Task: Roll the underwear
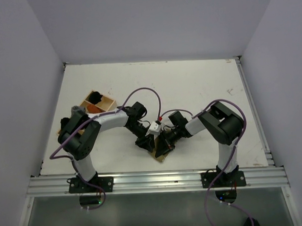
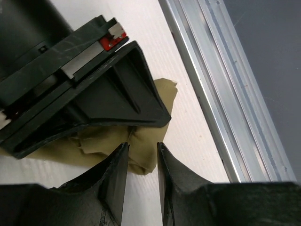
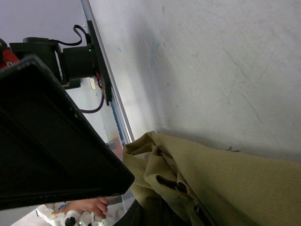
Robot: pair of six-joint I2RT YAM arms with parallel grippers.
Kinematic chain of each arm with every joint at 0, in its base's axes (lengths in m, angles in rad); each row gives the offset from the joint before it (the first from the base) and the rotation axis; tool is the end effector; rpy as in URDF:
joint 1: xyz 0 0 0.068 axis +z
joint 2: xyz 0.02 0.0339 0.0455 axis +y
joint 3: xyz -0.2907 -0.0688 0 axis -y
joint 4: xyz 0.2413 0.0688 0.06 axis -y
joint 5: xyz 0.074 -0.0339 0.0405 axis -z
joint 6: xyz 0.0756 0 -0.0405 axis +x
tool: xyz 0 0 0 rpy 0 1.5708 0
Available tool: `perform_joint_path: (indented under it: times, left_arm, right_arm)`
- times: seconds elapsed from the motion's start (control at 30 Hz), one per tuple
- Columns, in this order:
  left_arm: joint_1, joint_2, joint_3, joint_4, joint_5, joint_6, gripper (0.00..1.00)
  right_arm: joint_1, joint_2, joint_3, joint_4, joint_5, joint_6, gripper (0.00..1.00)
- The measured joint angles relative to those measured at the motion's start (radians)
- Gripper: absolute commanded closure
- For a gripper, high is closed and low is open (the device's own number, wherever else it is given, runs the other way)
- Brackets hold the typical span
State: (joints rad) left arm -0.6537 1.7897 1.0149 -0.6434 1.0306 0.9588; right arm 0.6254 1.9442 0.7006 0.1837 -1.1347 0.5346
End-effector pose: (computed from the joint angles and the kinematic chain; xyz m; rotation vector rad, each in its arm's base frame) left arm 0.2104 -0.2428 0.1598 1.8839 1.6566 -1.3738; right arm 0.2130 0.2383 0.0825 0.5085 -2.3820 -1.6245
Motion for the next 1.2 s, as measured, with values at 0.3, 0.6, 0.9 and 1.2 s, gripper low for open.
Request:
perform_joint_path:
  times: [0.3,0.6,0.9,1.2]
  left_arm:
    - [-0.049,0.014,-0.002,-0.005,0.008,0.008,0.68]
    - [-0.060,0.109,0.065,-0.040,0.014,0.025,0.76]
    - [-0.062,0.161,0.129,-0.103,0.019,0.024,0.82]
    - [-0.070,0.227,0.209,-0.154,0.022,-0.003,0.89]
  right_arm:
    - [0.000,0.000,0.000,0.000,0.001,0.000,0.84]
    - [0.000,-0.019,-0.008,-0.004,0.023,0.003,0.83]
    - [-0.005,-0.073,-0.023,-0.054,0.091,-0.005,0.76]
    - [-0.009,-0.164,-0.025,-0.164,0.188,-0.008,0.59]
